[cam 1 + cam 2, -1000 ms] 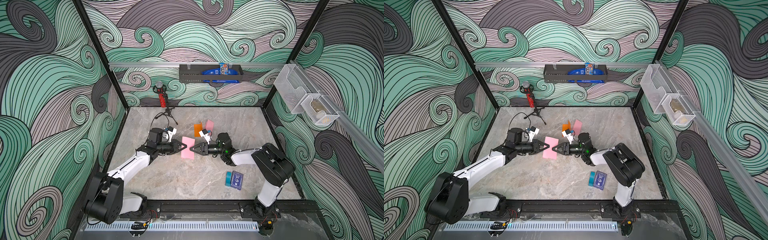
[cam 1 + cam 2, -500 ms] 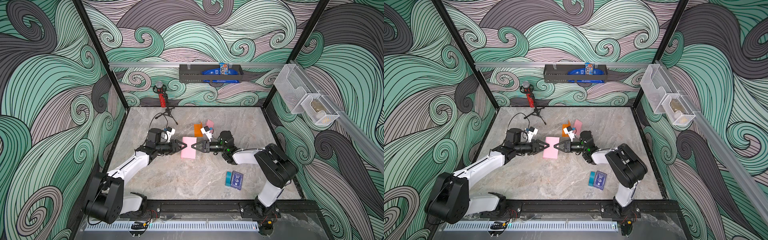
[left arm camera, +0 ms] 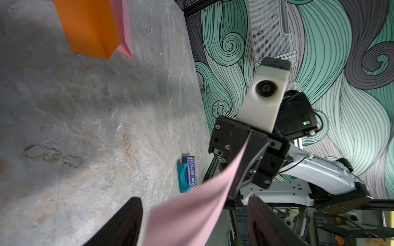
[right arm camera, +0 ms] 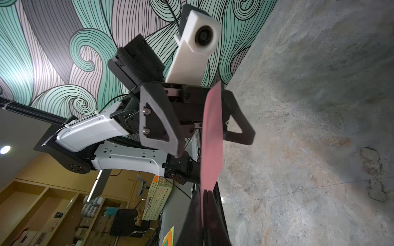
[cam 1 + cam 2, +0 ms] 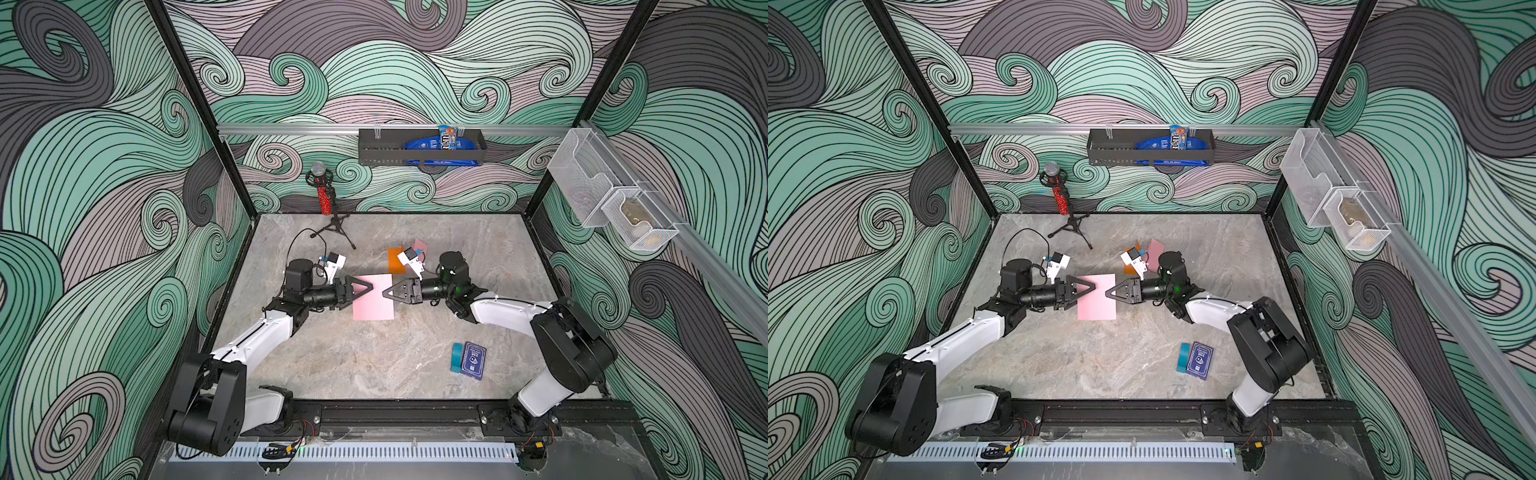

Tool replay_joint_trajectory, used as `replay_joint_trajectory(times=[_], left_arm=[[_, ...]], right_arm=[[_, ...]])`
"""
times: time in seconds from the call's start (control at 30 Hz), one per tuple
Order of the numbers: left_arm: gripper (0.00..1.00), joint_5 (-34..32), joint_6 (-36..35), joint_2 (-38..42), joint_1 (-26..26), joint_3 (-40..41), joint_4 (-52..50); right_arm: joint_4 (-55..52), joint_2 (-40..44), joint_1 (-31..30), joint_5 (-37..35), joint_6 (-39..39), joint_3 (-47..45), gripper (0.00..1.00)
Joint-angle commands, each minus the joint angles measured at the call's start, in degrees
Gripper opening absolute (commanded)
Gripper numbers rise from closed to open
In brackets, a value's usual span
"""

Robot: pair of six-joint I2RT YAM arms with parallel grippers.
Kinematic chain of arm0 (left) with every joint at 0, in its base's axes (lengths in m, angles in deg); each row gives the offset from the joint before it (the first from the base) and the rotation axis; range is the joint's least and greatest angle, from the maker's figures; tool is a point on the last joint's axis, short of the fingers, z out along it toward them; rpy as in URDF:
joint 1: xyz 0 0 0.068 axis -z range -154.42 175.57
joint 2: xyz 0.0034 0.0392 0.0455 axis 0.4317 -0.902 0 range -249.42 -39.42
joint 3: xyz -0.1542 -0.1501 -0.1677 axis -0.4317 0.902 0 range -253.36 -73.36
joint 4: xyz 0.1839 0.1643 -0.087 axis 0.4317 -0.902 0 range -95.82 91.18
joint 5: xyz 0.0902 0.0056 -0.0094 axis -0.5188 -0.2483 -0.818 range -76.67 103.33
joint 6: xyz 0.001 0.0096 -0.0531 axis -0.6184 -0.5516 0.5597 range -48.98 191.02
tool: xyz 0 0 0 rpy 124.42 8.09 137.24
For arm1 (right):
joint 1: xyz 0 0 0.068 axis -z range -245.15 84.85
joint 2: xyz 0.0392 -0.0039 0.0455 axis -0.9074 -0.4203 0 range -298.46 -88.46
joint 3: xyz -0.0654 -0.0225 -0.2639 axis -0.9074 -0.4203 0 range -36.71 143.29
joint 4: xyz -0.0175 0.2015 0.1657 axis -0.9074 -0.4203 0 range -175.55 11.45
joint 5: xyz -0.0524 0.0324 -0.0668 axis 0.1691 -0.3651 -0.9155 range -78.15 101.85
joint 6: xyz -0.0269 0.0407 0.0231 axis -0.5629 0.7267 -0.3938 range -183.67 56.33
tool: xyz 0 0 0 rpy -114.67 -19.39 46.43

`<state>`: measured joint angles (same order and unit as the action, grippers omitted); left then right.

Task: Fold the square paper along the opposite sides
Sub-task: Pick up the paper from the center of the board.

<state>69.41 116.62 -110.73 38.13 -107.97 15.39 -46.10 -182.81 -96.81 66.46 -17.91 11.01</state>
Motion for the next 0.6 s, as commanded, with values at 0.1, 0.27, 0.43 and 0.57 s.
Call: replay_joint_trajectory(times=[0.1, 0.27, 0.43, 0.57], left_arm=[[0.37, 0.6, -1.6, 2.0, -0.2, -1.6, -0.5], [0.20, -0.7, -3.7, 1.9, -0.2, -2.2, -3.4], [0.04, -1.6, -5.0, 1.6, -0.2, -2.6, -5.2], [0.00, -2.5, -5.9, 1.7, -0.2, -3.3, -6.6]], right_arm=[[-13.5, 0.6, 2.1, 0.3, -8.7, 2.7, 0.01], [-19.1, 1.4, 2.3, -0.6, -12.2, 4.6, 0.01], [-21.6, 1.7, 2.5, -0.8, -14.0, 5.6, 0.02], [-22.5, 2.1, 3.2, -1.6, -15.5, 5.4, 0.12]])
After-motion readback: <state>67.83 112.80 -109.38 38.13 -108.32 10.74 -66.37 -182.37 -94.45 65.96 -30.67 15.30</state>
